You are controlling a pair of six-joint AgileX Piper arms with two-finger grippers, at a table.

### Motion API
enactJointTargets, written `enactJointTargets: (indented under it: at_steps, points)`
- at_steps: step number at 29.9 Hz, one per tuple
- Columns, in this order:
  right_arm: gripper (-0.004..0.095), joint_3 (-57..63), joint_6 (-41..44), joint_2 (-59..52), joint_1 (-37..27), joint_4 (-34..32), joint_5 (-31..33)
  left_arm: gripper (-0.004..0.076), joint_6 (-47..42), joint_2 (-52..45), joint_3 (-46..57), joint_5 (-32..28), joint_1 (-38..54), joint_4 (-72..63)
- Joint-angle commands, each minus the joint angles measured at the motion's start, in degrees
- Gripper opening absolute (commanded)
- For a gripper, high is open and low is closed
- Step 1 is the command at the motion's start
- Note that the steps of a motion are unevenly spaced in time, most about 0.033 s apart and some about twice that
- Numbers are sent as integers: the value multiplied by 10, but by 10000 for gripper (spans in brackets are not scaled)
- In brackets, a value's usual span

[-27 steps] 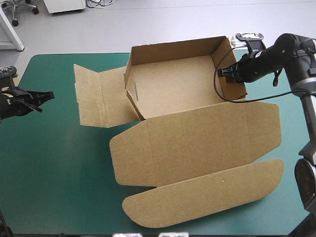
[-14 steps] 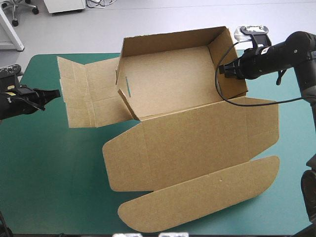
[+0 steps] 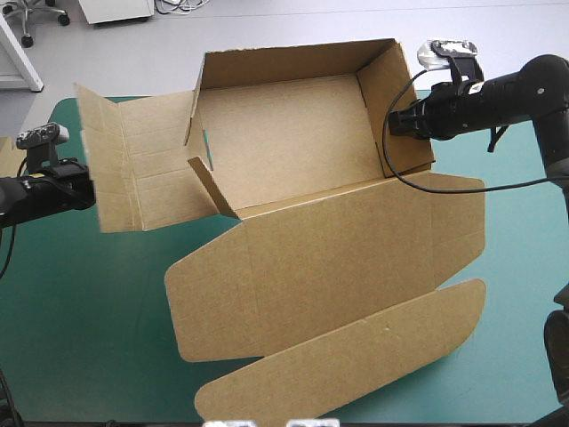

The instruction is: Fold the box

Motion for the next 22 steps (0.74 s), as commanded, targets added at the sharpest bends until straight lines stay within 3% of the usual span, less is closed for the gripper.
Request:
enactJointTargets:
  at_steps: [1,22]
  points:
    - [-17,-16,-3,-30,-3,54,0,-2,57,-16,3,-2,1,-113]
    - [-17,49,-14,-28,17,47,-4,-2,132,-5,39,65,-58,-208]
